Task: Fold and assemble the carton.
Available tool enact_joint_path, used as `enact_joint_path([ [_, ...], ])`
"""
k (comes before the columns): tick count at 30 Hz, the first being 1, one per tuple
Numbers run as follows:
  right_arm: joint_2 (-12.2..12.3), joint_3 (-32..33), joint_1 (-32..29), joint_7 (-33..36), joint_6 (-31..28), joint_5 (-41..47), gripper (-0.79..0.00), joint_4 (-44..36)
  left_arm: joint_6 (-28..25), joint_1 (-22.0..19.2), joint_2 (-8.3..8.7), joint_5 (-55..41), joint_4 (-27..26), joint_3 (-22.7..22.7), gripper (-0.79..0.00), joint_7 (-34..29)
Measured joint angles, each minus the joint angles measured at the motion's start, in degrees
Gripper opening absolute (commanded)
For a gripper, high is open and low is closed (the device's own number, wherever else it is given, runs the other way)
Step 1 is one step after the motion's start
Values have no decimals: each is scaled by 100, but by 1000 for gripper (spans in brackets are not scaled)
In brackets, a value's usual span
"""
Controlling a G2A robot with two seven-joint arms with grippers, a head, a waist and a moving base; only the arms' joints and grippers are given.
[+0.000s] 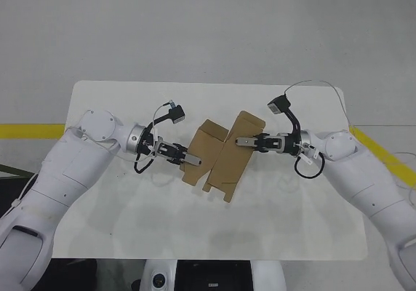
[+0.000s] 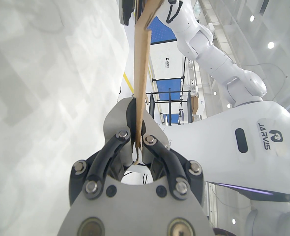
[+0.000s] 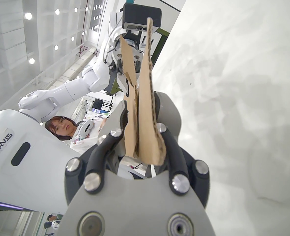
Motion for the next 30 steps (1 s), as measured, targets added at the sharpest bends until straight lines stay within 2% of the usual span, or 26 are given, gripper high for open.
enact_joint_path([
  [2,7,-29,11,-12,-12,30,-785,-14,13,2,1,-20,5,-10,-785,-13],
  [5,17,-63,23,-43,-43,77,-785,-26,17,-5,2,-44,34,-32,0,-16],
  [10,29,-58,55,-168,-167,169,-785,44,-105,-25,0,-236,28,-146,0,103],
  [18,-23,105,61,-601,-585,254,-785,510,-1137,53,27,170,87,-494,0,1194],
  [25,-264,123,137,-1613,-578,-128,-785,696,-982,136,-44,616,174,-556,0,2264],
  [30,-428,56,199,-2035,-469,-479,-785,622,-854,235,-81,784,86,-599,0,2784],
])
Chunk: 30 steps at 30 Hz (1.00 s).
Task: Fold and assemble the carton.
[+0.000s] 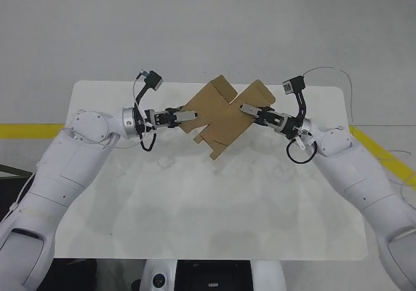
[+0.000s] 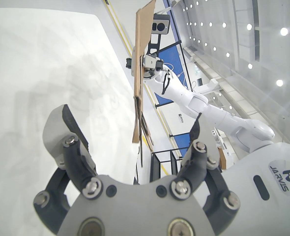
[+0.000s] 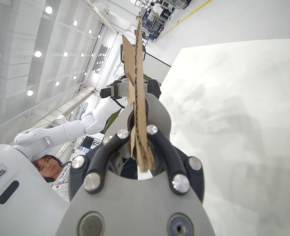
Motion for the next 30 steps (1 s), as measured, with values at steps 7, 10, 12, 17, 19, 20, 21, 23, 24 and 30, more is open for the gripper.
enact_joint_path([
  [7,-175,22,55,-681,87,-657,-785,214,153,126,-22,132,-144,-96,0,234],
  [10,-221,69,48,-967,128,-934,-785,299,241,160,-22,115,-174,-163,0,224],
  [12,-243,102,33,-1101,145,-1057,-785,339,278,174,-19,104,-192,-206,0,188],
  [17,-291,210,-15,-1316,184,-1297,-785,426,417,221,-9,71,-240,-324,0,70],
  [19,-306,252,-32,-1336,195,-1369,-785,451,466,240,-6,47,-255,-375,0,39],
  [20,-312,266,-42,-1337,197,-1401,-785,467,488,248,-5,31,-263,-397,0,25],
  [21,-321,277,-53,-1338,197,-1432,-785,488,507,254,-5,11,-273,-419,0,10],
  [23,-348,293,-68,-1333,193,-1485,-785,531,541,265,-5,-48,-307,-473,0,-27],
  [24,-360,300,-71,-1325,194,-1499,-785,545,552,269,-5,-73,-324,-496,0,-42],
  [30,-430,366,-81,-1257,184,-1560,-785,614,613,291,-14,-218,-412,-625,0,-95],
])
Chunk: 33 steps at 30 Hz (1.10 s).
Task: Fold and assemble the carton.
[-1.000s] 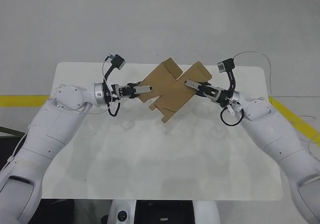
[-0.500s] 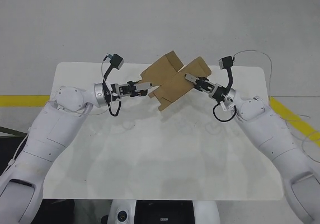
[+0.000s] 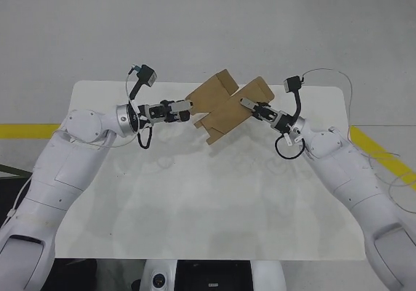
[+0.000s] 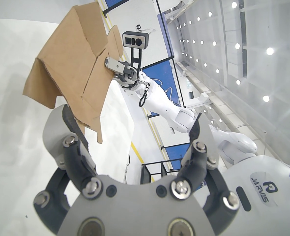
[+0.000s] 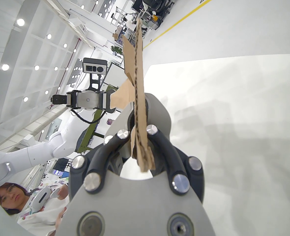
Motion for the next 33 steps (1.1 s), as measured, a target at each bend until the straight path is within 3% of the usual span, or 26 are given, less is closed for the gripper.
enact_joint_path([
  [22,-249,232,-2,263,-74,-27,-785,7,321,-77,-177,58,385,-17,0,436],
  [29,-311,300,-20,314,-104,-75,-785,61,373,-81,-214,103,474,-52,-323,466],
  [33,-340,341,-32,359,-113,-96,-785,72,411,-81,-231,126,500,-75,-379,458],
])
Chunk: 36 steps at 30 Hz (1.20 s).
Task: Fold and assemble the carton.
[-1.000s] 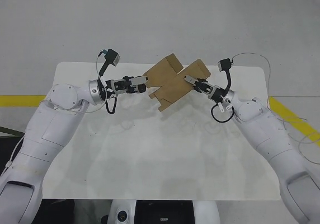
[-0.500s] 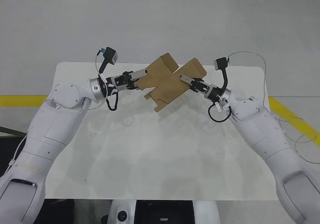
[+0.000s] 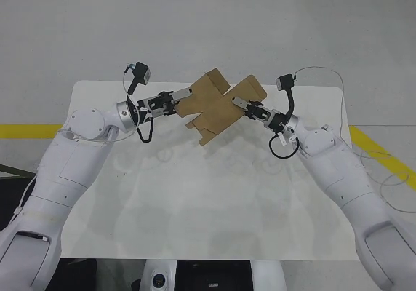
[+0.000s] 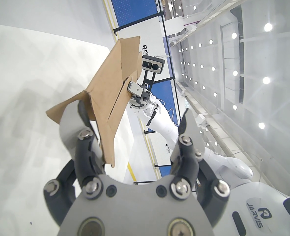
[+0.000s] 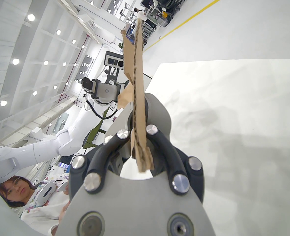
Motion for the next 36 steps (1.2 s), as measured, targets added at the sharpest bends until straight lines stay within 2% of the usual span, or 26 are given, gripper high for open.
enact_joint_path([
  [16,-97,183,-35,141,-18,-112,-785,103,228,-30,-44,630,137,49,-533,-142],
  [26,-144,290,-48,225,-18,-183,-785,135,347,-54,-90,647,246,40,-773,-194],
  [31,-173,332,-54,257,-17,-208,-785,145,389,-76,-114,628,301,25,-785,-217],
  [32,-177,341,-54,263,-15,-212,-566,144,396,-81,-117,626,307,21,-785,-224],
  [33,-180,351,-56,272,-14,-215,-74,142,401,-86,-121,625,313,18,-785,-231],
  [34,-184,364,-58,290,-12,-219,0,140,406,-93,-125,621,320,10,-785,-239],
  [36,-185,387,-66,331,-14,-230,0,154,409,-106,-131,608,325,-6,-785,-250],
])
